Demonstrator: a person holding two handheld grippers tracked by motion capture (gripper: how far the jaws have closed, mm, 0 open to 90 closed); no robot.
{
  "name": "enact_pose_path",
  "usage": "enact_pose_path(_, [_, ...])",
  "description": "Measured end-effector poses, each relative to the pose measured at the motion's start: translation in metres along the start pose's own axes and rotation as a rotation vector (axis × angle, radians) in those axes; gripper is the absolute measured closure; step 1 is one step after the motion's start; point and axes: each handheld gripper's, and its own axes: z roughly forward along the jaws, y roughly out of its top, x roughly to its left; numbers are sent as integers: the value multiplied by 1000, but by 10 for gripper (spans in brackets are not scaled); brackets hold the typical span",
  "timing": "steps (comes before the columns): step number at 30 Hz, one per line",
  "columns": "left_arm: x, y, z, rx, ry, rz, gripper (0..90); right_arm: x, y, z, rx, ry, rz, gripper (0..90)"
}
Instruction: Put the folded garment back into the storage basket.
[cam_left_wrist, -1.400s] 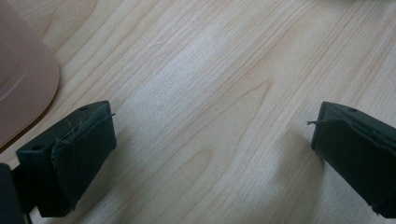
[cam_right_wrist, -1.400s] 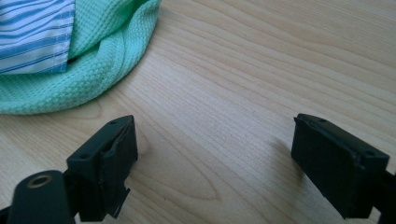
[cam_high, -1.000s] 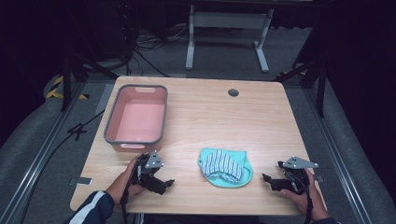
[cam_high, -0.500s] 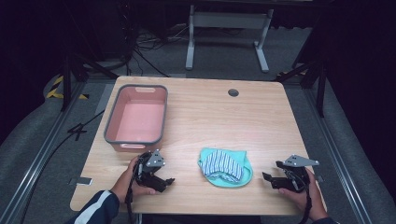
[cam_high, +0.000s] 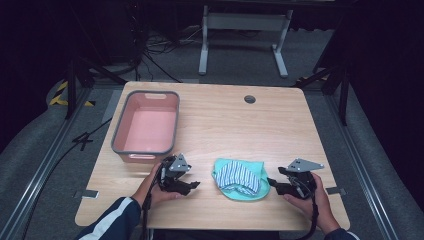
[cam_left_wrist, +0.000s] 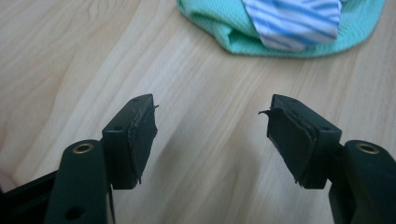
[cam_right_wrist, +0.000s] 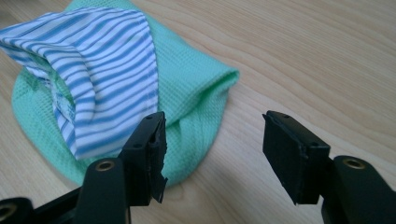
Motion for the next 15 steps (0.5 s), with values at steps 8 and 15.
enact_pose_path(8, [-1,21,11,-7,12,34,337,7,16,13,-6,8,-18,411])
enact_pose_path(15, [1,36,22,-4,15,50,338,13,22,21,1,12,-35,410])
